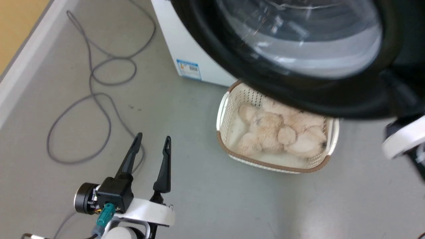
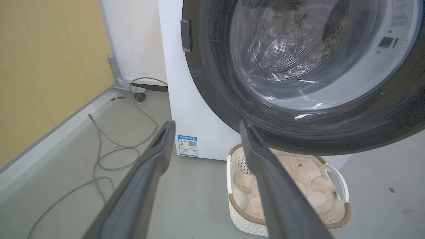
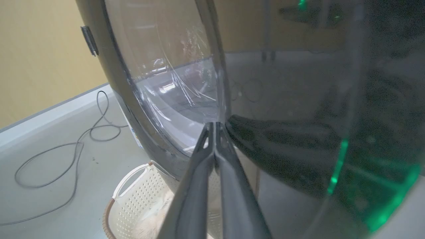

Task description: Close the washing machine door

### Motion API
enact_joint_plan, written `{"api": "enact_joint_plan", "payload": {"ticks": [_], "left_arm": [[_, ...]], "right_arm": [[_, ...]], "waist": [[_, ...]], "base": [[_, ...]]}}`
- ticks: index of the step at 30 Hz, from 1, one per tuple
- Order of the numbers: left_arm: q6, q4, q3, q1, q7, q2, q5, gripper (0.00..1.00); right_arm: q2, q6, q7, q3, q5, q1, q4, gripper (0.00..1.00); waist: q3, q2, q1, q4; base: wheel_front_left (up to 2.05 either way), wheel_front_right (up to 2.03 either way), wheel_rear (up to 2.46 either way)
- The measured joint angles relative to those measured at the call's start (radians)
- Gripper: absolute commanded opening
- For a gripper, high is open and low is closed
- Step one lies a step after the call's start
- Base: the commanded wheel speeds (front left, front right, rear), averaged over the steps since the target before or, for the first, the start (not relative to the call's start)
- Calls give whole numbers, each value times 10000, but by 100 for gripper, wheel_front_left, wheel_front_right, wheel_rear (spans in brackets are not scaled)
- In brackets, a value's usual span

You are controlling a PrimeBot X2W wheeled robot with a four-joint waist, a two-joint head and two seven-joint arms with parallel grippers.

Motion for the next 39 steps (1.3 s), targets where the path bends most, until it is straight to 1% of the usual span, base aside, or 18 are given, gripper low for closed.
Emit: {"api": "enact_joint_plan", "payload": {"ticks": [4, 10, 18, 23, 27, 33, 36, 39], "left_arm": [[-109, -15, 155, -158, 0, -150, 81, 100], [-334, -10, 263, -263, 0, -284, 249, 100], [-468, 2, 433, -408, 0, -491, 422, 100], [-546, 35, 495, -441, 0, -541, 510, 100], [-616, 96, 602, -447, 0, -552, 525, 100], [-708, 268, 729, -443, 0, -608, 581, 100], [-708, 374, 830, -387, 0, -617, 583, 100], [-755, 479, 930, -243, 0, -623, 585, 100]], "right_arm": [[-468, -10, 192, -431, 244, -788, 418, 0], [-853, -8, 502, -800, 447, -1981, 1072, 0], [-999, 4, 805, -1005, 614, -3238, 2305, 0], [-982, 92, 782, -915, 660, -3648, 2986, 0], [-918, 94, 554, -780, 662, -3767, 3340, 0], [-913, 21, -232, -493, 901, -3590, 3421, 0], [-825, -13, -640, -186, 1152, -2921, 3166, 0], [-602, -13, -1009, 96, 1340, -1923, 2734, 0]], "waist": [[398, 0, 0, 170], [926, 0, 1, 371], [1192, 0, 1, 498], [1163, 0, 1, 508], [1025, 0, 1, 460], [489, 0, 1, 321], [67, 0, 0, 211], [-407, 0, 0, 54]], "base": [[0, 0, 0], [0, 0, 0], [0, 0, 0], [0, 0, 0], [0, 0, 0], [0, 0, 0], [0, 0, 0], [0, 0, 0]]}}
